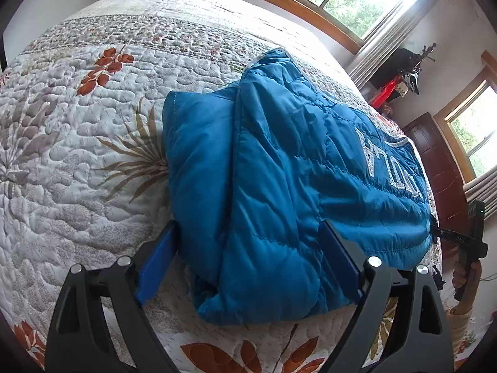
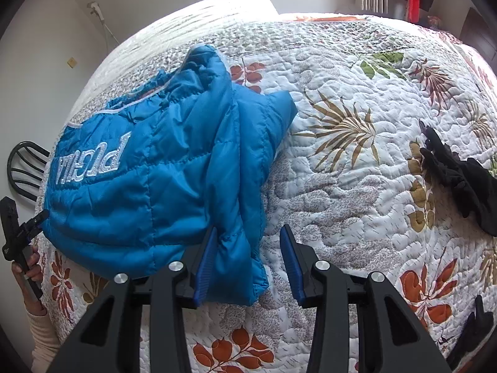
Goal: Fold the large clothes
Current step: 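Grasp the folded jacket edge with both tools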
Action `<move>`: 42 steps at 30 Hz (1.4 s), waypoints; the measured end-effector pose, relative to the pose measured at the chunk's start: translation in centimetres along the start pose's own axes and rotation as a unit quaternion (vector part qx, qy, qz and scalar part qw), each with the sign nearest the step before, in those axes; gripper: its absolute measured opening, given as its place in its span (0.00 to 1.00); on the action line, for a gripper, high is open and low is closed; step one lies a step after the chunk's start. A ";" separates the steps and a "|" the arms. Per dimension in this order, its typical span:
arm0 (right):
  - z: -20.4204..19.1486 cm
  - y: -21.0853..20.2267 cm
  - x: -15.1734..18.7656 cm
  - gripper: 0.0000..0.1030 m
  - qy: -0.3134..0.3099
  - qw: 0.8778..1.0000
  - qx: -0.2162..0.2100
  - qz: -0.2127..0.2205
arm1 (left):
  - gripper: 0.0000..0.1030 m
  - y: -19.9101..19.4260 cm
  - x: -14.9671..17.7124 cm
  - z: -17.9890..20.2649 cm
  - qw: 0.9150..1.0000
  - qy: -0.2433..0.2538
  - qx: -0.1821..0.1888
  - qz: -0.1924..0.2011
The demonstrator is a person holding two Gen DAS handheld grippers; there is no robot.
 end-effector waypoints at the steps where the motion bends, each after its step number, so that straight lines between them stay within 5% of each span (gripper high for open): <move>1: 0.0 0.1 0.0 0.41 0.000 1.000 -0.001 -0.001 | 0.87 0.2 -0.1 -0.1 1.000 -0.004 0.005 -0.001; 24: 0.7 1.6 -0.1 0.45 0.006 1.000 -0.015 -0.009 | 0.89 2.9 -0.7 1.5 0.997 -0.035 0.064 -0.023; 42: 1.1 3.0 -0.4 0.52 0.019 0.999 -0.043 -0.024 | 0.44 2.7 -0.1 2.3 0.994 -0.051 0.096 -0.013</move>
Point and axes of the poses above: each gripper's, at about its wrist camera, not at the fingertips, and y roughly the way its jaws point, z to its right, x to its underside, the point moved 8 cm from there along y, roughly the way its jaws point, and after that the axes turned 10 degrees about -z, right-handed, at the moved point
